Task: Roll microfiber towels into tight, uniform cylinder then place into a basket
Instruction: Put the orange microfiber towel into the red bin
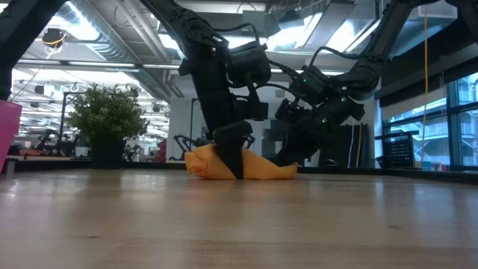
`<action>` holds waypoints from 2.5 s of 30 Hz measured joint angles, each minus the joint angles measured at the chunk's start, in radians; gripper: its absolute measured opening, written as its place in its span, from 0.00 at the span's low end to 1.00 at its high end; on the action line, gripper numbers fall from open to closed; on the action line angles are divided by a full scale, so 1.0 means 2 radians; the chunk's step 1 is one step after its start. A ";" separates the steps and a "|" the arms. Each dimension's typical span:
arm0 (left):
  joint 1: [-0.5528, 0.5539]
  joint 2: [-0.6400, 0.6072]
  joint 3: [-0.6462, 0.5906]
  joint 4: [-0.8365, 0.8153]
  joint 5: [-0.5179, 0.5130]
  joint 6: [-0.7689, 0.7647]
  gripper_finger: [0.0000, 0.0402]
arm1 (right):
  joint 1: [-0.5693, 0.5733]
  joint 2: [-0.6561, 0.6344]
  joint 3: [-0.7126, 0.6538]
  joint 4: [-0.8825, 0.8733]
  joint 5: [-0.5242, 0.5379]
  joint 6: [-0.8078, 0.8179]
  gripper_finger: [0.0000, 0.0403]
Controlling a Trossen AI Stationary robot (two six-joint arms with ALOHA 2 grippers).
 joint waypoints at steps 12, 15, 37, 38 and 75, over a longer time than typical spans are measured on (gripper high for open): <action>0.000 0.000 0.000 0.000 0.001 -0.001 0.02 | 0.000 0.000 0.000 -0.004 0.001 0.001 0.52; 0.000 0.000 0.000 0.000 0.002 -0.001 0.02 | 0.000 0.000 0.000 -0.004 0.014 0.003 0.60; -0.010 -0.079 -0.002 -0.112 -0.013 -0.019 0.02 | -0.009 -0.204 0.000 -0.198 0.001 -0.055 0.65; -0.012 -0.086 -0.002 -0.115 -0.014 -0.019 0.02 | -0.009 -0.219 0.000 -0.215 0.001 -0.055 0.65; -0.442 -0.305 0.000 -0.353 -0.049 -0.432 0.02 | 0.071 -0.359 0.000 -0.261 -0.041 -0.055 0.65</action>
